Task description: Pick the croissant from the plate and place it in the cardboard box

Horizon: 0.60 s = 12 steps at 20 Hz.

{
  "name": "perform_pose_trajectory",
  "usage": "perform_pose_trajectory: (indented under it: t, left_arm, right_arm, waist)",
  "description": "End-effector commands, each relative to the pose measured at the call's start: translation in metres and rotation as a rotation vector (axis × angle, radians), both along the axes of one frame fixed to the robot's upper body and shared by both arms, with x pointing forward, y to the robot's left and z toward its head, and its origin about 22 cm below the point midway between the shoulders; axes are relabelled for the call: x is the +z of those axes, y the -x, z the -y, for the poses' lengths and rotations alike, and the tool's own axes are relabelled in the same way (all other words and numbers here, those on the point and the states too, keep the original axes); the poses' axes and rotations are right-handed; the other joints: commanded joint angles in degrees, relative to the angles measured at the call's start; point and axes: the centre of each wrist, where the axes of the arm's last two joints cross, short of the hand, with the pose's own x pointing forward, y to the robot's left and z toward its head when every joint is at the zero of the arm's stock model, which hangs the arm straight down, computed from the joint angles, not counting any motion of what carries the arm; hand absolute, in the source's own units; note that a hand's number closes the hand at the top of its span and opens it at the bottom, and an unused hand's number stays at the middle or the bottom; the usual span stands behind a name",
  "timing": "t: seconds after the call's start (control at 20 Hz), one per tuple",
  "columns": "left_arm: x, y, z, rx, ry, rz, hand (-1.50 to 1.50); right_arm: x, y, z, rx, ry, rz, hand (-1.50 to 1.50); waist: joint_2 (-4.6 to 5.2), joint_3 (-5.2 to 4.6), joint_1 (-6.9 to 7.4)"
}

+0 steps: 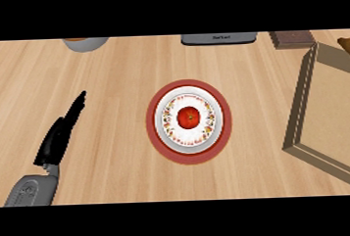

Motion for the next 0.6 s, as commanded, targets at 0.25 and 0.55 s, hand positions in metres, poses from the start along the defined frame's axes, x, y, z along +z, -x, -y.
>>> perform_pose_trajectory:
  t: [0.25,0.55]
  left_arm:
    - [-0.017,-0.001,0.023,-0.005,0.008,-0.001,0.0]
    - [-0.003,-0.001,0.012,-0.003,0.023,-0.006,0.0]
  right_arm:
    - [-0.023,-0.007,0.098,-0.105,-0.035,-0.108,1.5]
    - [-0.068,-0.022,0.133,-0.121,-0.373,-0.26,-1.5]
  waist:
    - [0.22,0.03,-0.05]
    - [0.3,0.08,0.29]
